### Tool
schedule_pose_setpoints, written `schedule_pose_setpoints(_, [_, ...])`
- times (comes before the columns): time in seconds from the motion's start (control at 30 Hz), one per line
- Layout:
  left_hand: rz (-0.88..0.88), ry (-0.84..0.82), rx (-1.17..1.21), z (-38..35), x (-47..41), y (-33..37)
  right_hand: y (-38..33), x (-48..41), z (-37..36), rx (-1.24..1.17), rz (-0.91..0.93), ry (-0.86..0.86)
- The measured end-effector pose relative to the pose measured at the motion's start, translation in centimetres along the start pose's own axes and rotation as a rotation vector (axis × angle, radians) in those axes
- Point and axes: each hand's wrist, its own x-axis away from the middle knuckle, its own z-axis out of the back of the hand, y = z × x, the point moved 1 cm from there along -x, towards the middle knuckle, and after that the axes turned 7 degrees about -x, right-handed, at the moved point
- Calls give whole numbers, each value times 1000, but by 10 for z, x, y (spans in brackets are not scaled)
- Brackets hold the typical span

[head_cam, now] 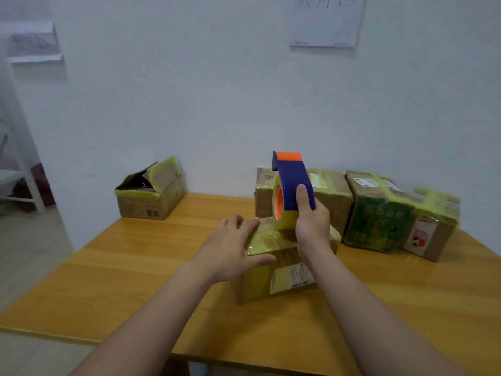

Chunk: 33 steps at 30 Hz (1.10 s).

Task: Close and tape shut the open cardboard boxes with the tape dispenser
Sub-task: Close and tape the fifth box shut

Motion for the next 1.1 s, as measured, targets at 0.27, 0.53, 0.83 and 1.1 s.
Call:
schedule_pose_setpoints(0.27, [350, 185, -256, 26, 29, -24, 3, 6, -10, -104, 62, -19])
schedule_pose_setpoints(0.53, [465, 131, -158, 15, 31, -50, 34, 21, -37, -138, 41, -60])
schedule_pose_setpoints(0.83, [456, 163, -35, -5, -41, -65, 68, 17, -22, -124, -35, -2])
schedule_pose_setpoints(1.1, [316, 201, 79, -35, -114, -78, 91, 20, -8, -98, -21, 22])
